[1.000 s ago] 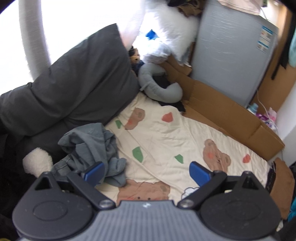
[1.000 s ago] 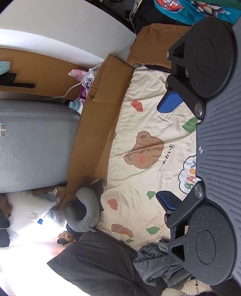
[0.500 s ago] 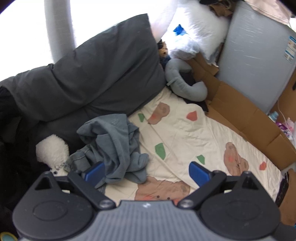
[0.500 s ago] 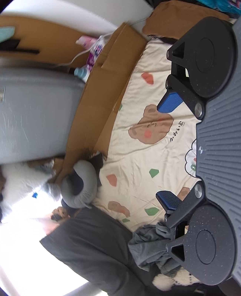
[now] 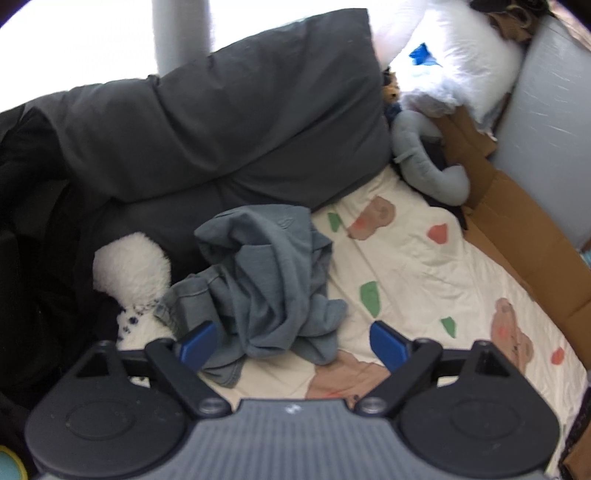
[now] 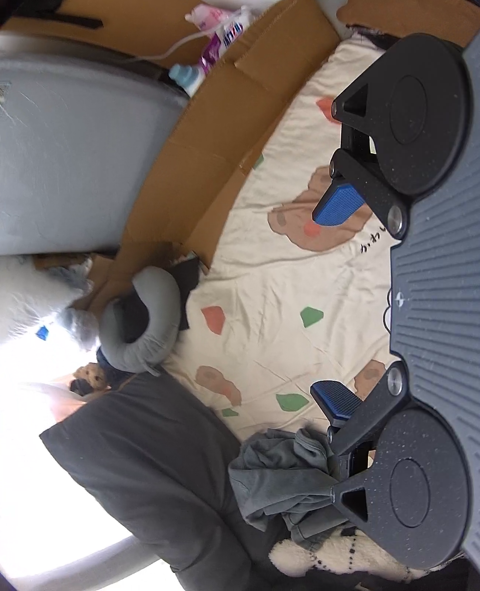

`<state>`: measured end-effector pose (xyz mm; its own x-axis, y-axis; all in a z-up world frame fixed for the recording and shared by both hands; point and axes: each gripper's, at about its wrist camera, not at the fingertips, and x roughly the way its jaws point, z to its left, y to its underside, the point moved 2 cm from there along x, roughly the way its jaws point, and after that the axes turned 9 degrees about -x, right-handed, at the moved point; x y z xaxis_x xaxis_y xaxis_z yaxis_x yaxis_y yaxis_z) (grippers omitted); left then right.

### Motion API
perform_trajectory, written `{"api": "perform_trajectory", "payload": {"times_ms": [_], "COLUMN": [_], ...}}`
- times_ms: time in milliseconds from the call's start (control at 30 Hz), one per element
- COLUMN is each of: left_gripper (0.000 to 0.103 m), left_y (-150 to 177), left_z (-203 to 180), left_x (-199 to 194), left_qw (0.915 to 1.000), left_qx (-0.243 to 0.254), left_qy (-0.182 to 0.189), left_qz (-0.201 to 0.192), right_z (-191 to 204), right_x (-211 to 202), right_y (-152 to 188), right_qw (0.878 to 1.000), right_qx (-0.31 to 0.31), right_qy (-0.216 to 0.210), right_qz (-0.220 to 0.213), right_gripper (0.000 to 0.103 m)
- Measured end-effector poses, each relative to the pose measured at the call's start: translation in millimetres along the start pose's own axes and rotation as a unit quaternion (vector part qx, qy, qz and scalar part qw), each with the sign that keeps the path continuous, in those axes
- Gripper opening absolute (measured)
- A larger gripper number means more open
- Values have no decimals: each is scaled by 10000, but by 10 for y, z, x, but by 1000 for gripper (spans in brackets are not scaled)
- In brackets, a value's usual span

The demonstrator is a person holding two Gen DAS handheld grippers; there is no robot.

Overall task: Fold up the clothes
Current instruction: 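Move both tools toward the crumpled blue jeans beside the plush toy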

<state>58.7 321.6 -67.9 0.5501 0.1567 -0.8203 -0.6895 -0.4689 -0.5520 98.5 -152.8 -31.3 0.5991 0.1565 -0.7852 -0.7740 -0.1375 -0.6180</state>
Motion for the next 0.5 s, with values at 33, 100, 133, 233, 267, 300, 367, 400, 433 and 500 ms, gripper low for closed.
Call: {"api": "perform_trajectory", "payload": {"times_ms": [33, 100, 133, 233, 267, 300, 367, 400, 433, 500], "left_gripper": [88, 87, 85, 81, 81, 81, 80, 79, 77, 75], "left_y": [7, 21, 31, 54, 58, 62, 82, 92, 102, 123], "left_z": [31, 97, 130, 237, 271, 305, 372, 406, 439, 506], "left_x": [48, 133, 171, 274, 311, 347, 457, 512, 567, 677], "left_qw": [10000, 10000, 9999, 9997, 9995, 9994, 9989, 9987, 9984, 9978], "left_qx": [-13, -40, -54, -115, -113, -112, -151, -172, -192, -233], "left_qy": [-15, -80, -120, -198, -237, -275, -353, -392, -432, -510], "left_qz": [-5, -31, -49, -128, -163, -198, -250, -275, -301, -352], "right_z": [5, 26, 38, 66, 75, 87, 115, 136, 162, 215], "right_x": [59, 146, 183, 310, 352, 384, 428, 450, 473, 520], "right_y": [-17, -63, -85, -134, -147, -165, -191, -200, -206, -219], "right_qw": [10000, 9999, 9998, 9994, 9992, 9990, 9979, 9972, 9961, 9935], "right_qx": [-14, -111, -176, -284, -304, -301, -318, -360, -409, -502], "right_qy": [-45, -88, -105, -193, -230, -304, -539, -636, -756, -994], "right_qz": [30, 7, -25, -86, -101, -111, -139, -147, -175, -227], "right_gripper": [95, 95, 95, 95, 94, 94, 94, 94, 95, 95]}}
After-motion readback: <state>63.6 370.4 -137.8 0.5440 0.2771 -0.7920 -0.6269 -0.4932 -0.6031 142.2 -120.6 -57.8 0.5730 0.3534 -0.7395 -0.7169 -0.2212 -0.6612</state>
